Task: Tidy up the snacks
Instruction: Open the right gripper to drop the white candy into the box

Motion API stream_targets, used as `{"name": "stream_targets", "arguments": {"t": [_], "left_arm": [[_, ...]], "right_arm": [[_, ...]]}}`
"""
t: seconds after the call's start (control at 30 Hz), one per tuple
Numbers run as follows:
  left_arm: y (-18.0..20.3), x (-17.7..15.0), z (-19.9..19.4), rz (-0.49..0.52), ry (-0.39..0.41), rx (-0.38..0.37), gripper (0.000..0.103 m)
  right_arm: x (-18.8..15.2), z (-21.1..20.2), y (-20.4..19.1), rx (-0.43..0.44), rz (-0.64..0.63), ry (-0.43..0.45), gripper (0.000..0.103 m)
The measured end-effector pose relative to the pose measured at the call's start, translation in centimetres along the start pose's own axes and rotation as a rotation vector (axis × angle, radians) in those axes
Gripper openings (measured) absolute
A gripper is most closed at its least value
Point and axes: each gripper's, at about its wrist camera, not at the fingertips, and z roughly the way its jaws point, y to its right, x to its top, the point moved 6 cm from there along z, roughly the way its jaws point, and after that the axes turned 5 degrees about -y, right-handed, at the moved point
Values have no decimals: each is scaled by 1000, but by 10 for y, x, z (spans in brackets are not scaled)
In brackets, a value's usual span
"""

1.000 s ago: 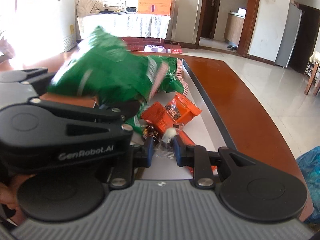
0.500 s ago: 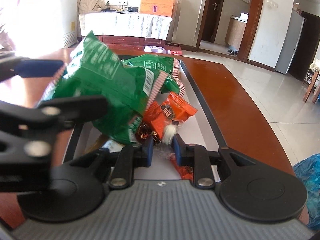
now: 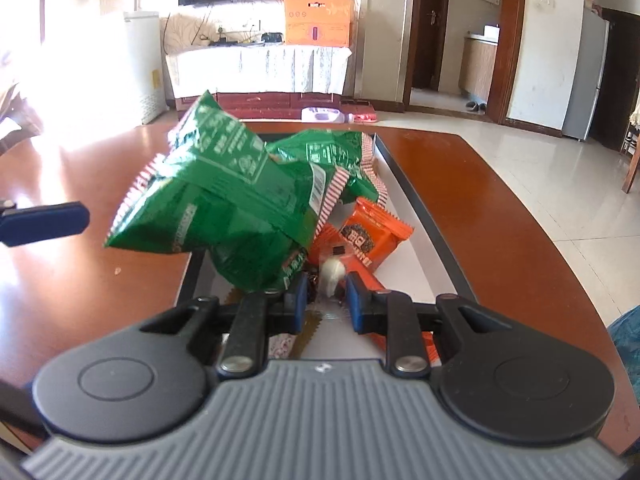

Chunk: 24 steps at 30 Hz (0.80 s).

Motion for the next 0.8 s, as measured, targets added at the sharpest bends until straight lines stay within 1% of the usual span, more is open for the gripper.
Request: {"name": "stream_targets", "arguments": {"t": [0.07,0.17,0.3,0.43,0.47,0.5,0.57,0.73,0.8], "left_arm": [[1,-1,4,-22,-4,-17,86],[7,0,9,1,-5,-24,87],[10,3,13,15,-6,-30,89],[6,2,15,-1,-6,-38,90],[5,3,15,-2,-6,-39,90],[5,3,15,-1,-5,-38,90],[6,3,18,2,-7,-38,90],[6,3,21,2,-6,-37,91],[6,3,21,-2,-7,-37,92]], "right_arm": [[0,-1,3,-12,7,2,25],[3,-4,8,-18,38,24,25],[5,-6,10,0,59,45,25],[7,-5,8,17,51,41,25],[8,-6,8,21,52,45,27],[9,-9,7,26,53,55,36],[11,-11,8,13,57,74,46],[11,-14,13,13,94,92,51],[8,-18,15,10,104,109,60]]}}
